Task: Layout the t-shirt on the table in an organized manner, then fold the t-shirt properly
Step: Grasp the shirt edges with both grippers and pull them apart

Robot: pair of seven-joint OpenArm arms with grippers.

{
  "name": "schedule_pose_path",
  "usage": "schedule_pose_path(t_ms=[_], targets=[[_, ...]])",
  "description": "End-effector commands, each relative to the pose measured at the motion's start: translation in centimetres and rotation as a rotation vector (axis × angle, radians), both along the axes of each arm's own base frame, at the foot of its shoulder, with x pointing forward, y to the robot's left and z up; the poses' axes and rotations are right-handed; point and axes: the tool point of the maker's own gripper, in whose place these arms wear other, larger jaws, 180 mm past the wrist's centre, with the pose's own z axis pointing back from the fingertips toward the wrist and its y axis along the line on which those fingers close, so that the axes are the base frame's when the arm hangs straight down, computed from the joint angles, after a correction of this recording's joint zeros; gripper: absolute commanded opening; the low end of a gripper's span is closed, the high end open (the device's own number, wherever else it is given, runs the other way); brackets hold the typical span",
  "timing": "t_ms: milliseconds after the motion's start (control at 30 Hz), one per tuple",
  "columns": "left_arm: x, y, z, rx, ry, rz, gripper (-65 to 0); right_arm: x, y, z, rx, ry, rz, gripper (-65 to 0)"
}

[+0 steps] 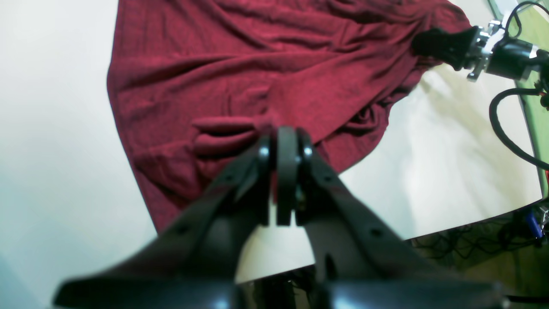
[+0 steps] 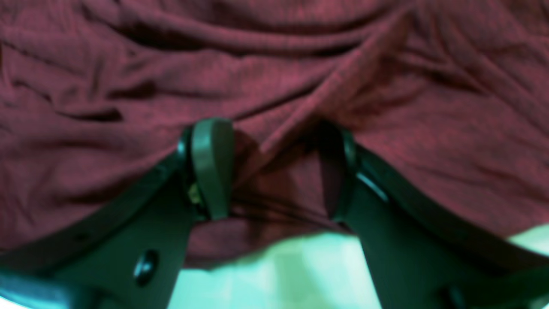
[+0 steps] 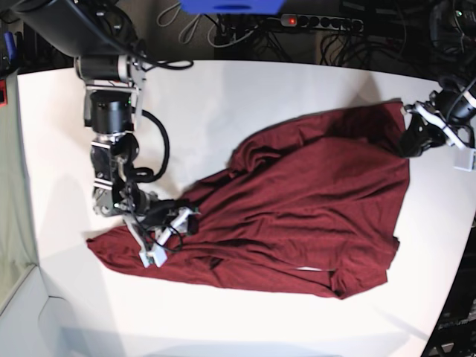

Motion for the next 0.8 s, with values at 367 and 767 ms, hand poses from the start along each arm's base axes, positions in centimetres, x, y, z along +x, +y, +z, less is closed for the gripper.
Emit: schedule_pose_path(t_ms=[367, 767], targets=[[0.5, 0.0, 1.2, -0.007, -0.043, -0.005, -64.7, 1.3, -0.1, 2.5, 0.03, -0.096, -0.021, -65.0], [0.4, -0.3, 1.4, -0.01, -0.046, -0.012, -64.7, -4.8, -6.6, 9.2, -0.121, -0.328, -0.121, -65.0]])
